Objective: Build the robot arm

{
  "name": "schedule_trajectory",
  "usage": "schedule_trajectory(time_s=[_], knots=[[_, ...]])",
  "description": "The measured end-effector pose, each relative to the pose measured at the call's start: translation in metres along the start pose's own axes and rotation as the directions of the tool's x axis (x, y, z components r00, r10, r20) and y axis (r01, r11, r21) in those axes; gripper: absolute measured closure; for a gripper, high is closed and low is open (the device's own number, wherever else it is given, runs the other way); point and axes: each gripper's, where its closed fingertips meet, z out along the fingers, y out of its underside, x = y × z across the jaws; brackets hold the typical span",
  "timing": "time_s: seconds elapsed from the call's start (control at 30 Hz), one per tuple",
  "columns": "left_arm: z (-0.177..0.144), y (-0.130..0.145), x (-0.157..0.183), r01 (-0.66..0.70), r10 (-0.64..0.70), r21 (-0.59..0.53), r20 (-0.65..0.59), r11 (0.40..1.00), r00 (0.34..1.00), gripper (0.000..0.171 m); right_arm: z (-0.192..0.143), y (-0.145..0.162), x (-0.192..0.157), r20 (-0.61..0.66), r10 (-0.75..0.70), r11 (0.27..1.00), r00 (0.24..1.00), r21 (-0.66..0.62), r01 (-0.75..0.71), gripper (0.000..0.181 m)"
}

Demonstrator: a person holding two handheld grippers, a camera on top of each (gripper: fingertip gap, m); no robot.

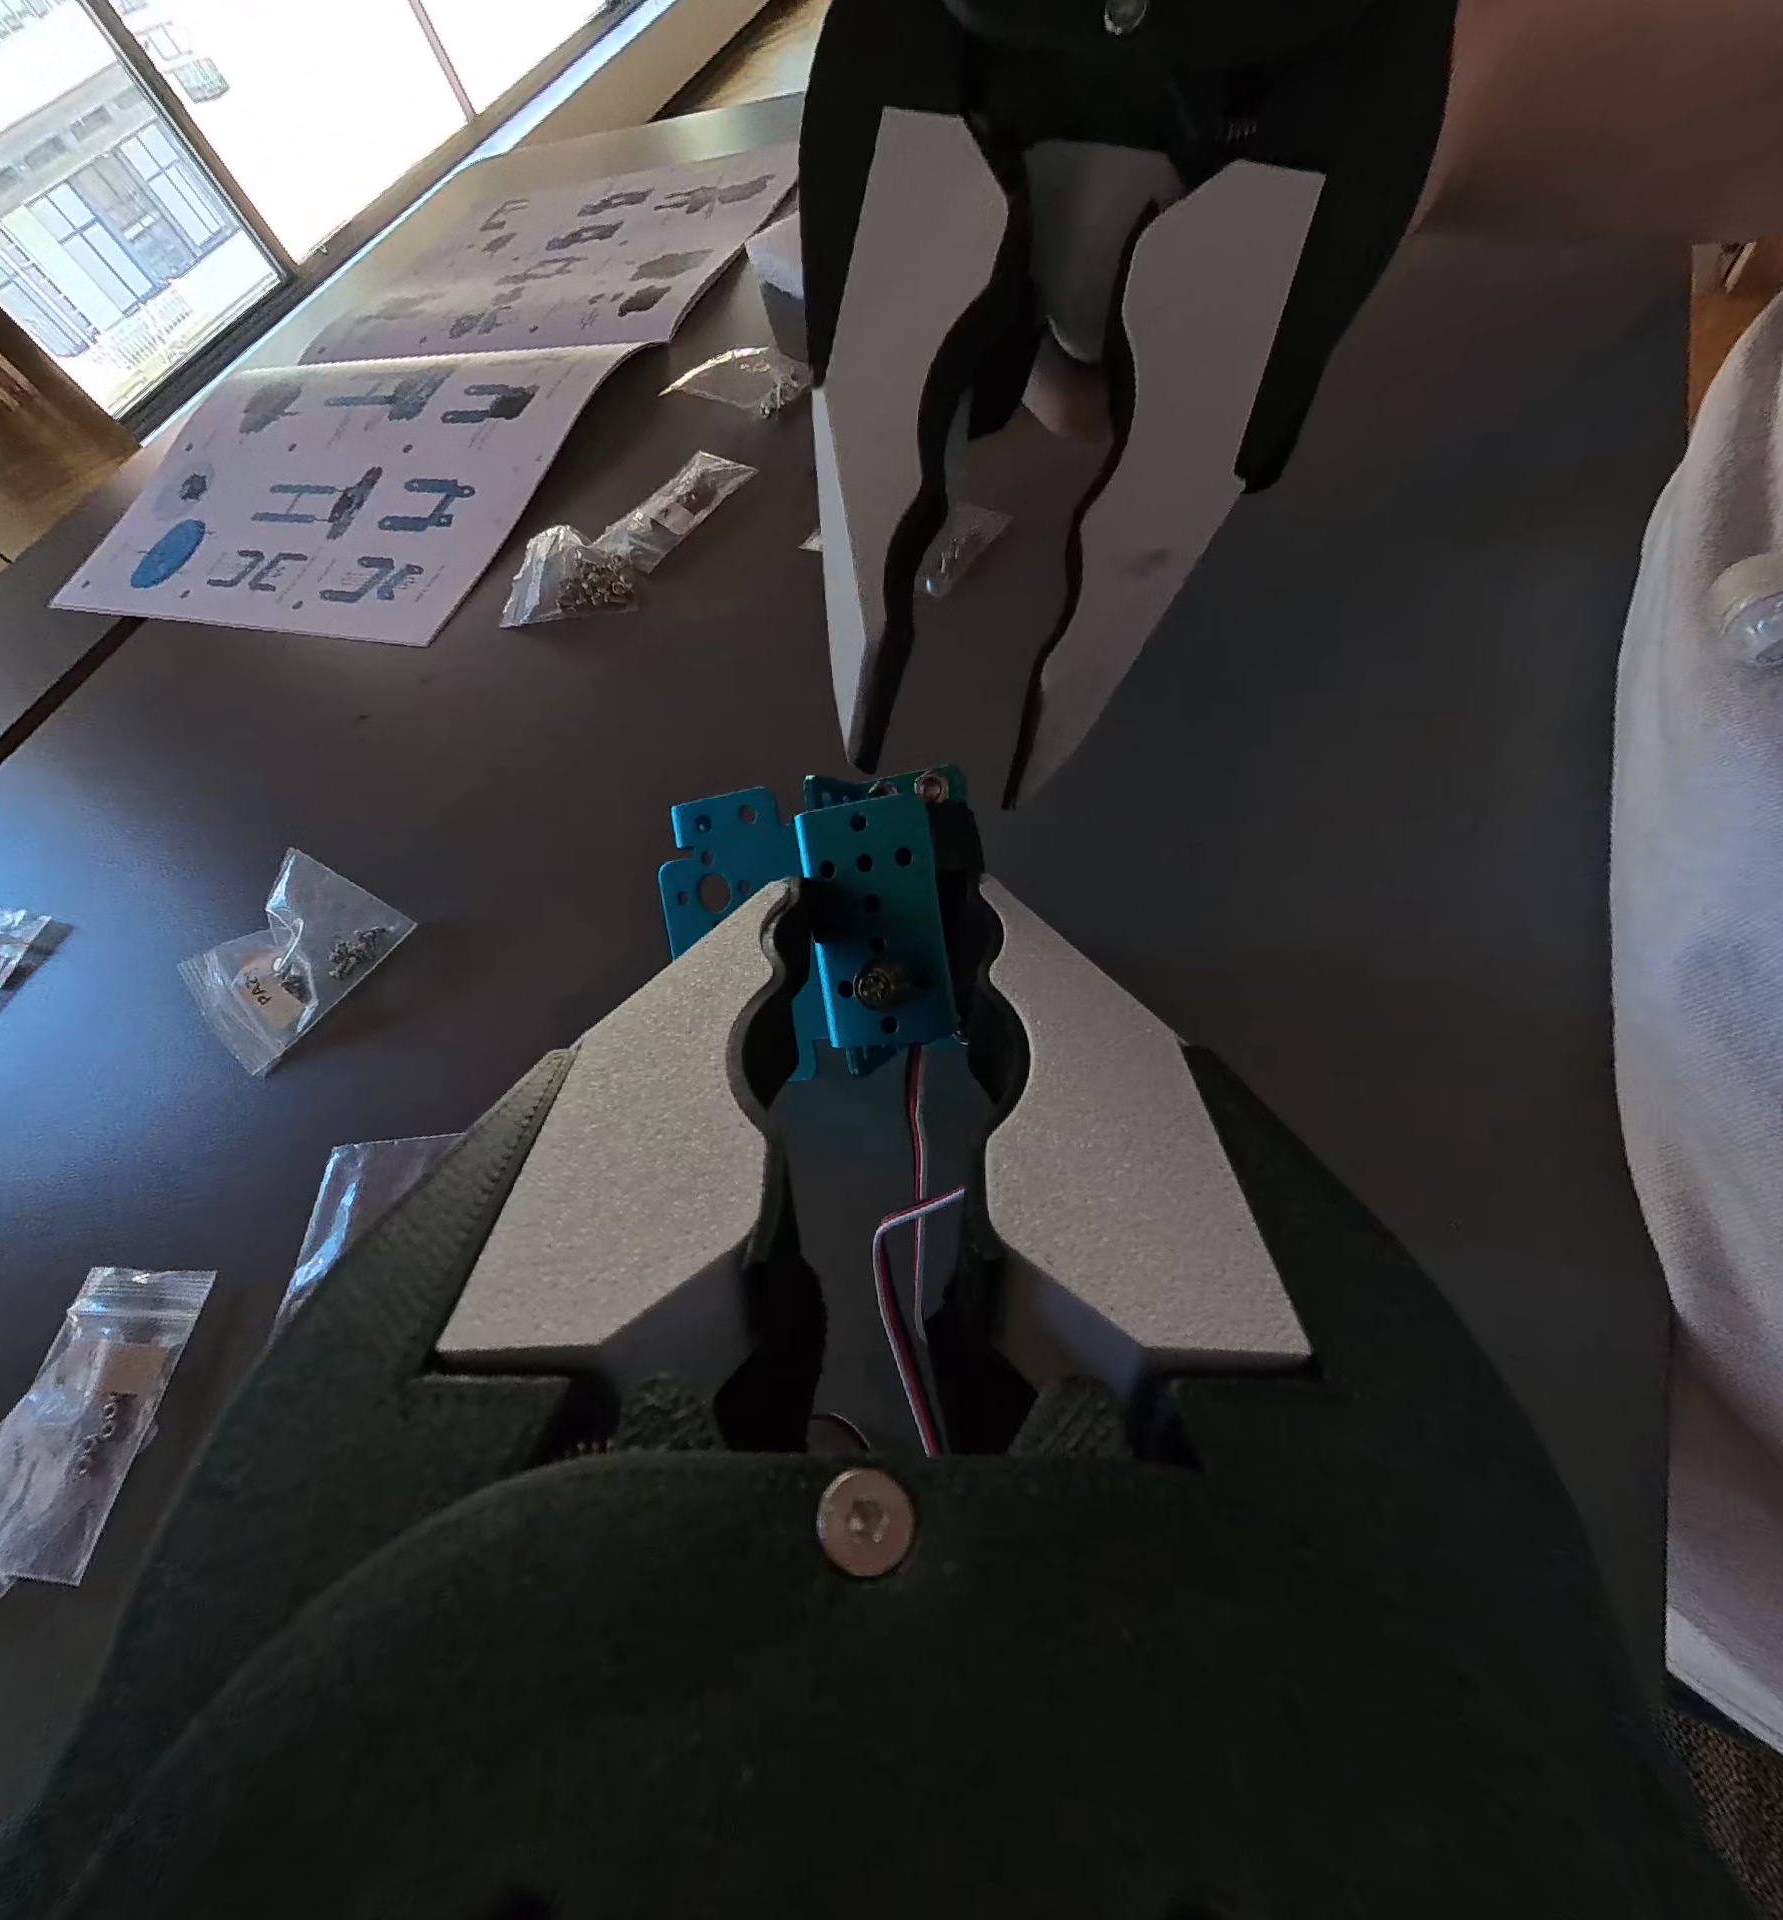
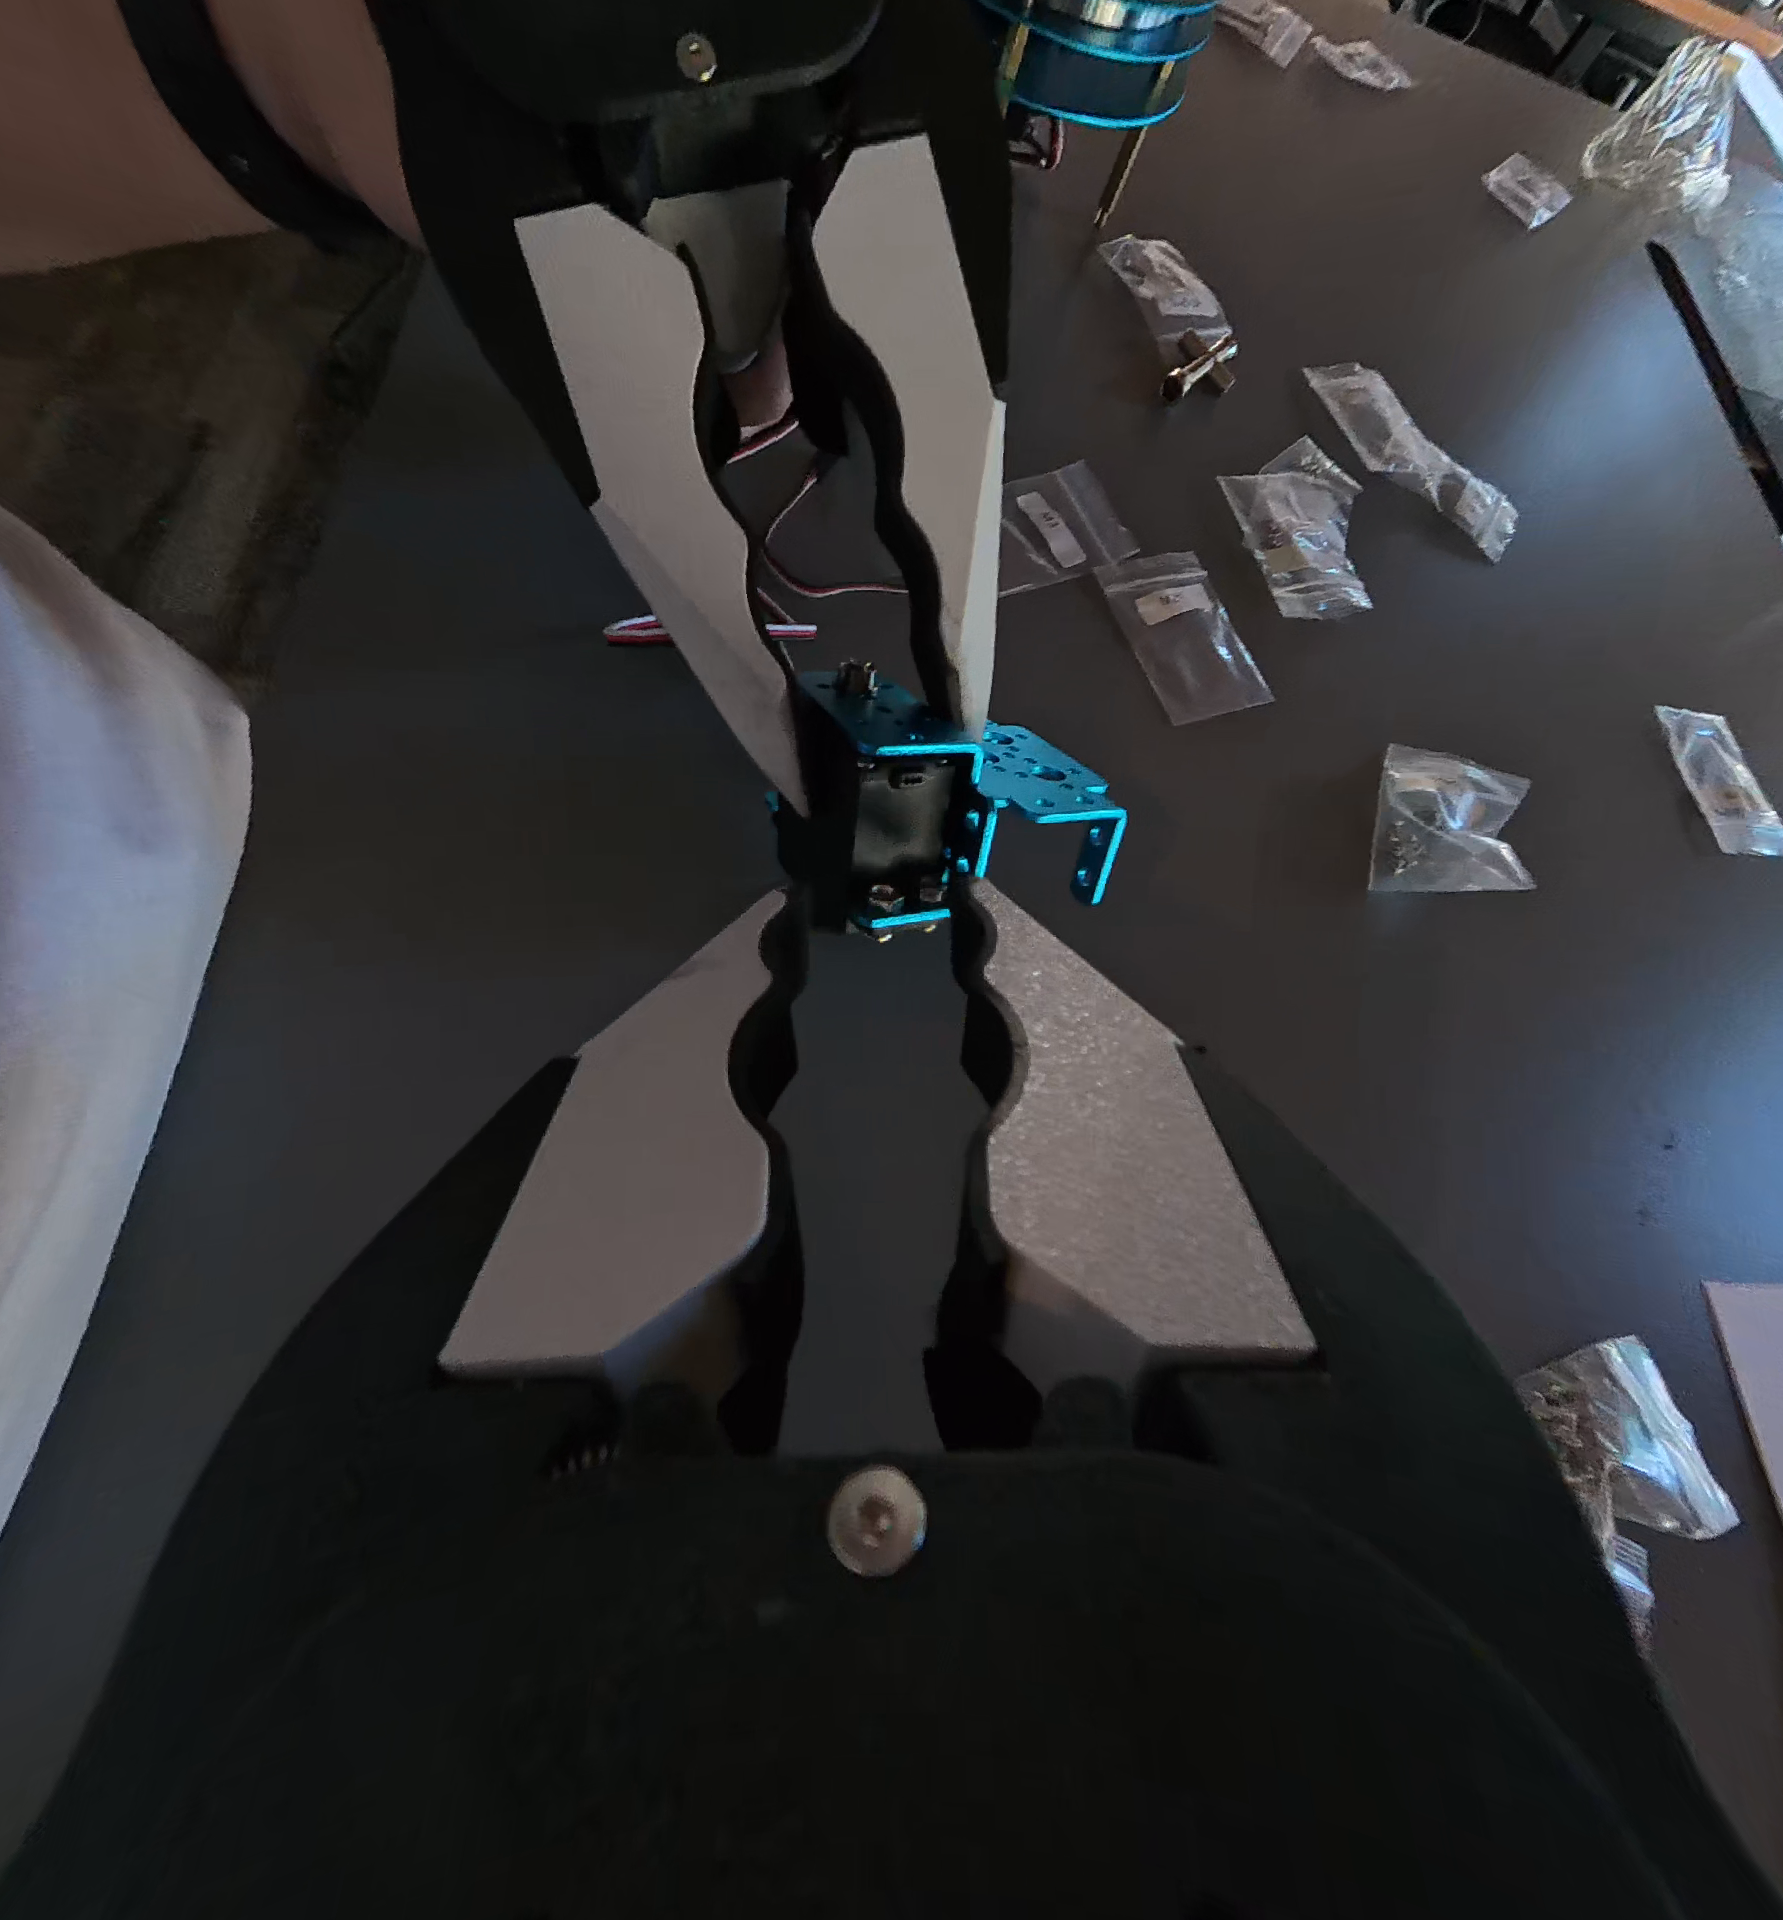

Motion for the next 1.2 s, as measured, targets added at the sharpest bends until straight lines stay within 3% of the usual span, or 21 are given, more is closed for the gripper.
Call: schedule_trajectory(time_s=[0.1, 0.2, 0.43, 0.53, 0.73, 0.9, 1.1, 1.2], knots=[[0.000, 0.000, 0.000, -0.001, 0.001, -0.003, -0.001, 1.000, 1.000, 0.142, 0.002, 0.003, -0.003, -0.006, -0.023, 1.000, 1.000, -0.017, 0.023, 0.152], [-0.001, 0.000, 0.000, 0.000, 0.000, -0.004, 0.004, 1.000, 1.000, 0.142, -0.002, -0.001, -0.006, 0.001, -0.034, 0.999, 0.999, -0.003, 0.034, 0.162], [0.000, 0.000, 0.000, -0.004, 0.004, -0.004, 0.004, 1.000, 1.000, 0.142, 0.003, 0.004, -0.003, -0.014, -0.034, 0.999, 0.999, -0.031, 0.034, 0.150], [0.000, 0.000, 0.000, 0.002, -0.002, -0.003, 0.007, 1.000, 1.000, 0.142, -0.002, -0.001, -0.005, -0.003, -0.046, 0.999, 0.999, -0.010, 0.046, 0.165], [0.000, 0.000, 0.000, 0.002, -0.002, -0.003, 0.010, 1.000, 1.000, 0.142, 0.004, 0.004, -0.001, -0.015, -0.028, 0.999, 0.999, -0.035, 0.027, 0.147], [0.000, 0.000, -0.001, 0.008, -0.008, 0.000, 0.009, 1.000, 1.000, 0.142, -0.004, 0.000, -0.007, 0.001, -0.043, 0.999, 0.999, -0.015, 0.043, 0.164], [0.000, 0.000, -0.001, 0.010, -0.010, -0.001, 0.005, 1.000, 1.000, 0.142, -0.001, 0.004, -0.007, -0.012, -0.049, 0.998, 0.999, -0.037, 0.048, 0.153], [0.000, 0.000, -0.001, 0.010, -0.010, -0.002, 0.003, 1.000, 1.000, 0.142, -0.006, -0.001, -0.013, 0.007, -0.070, 0.997, 0.998, -0.028, 0.070, 0.167]])
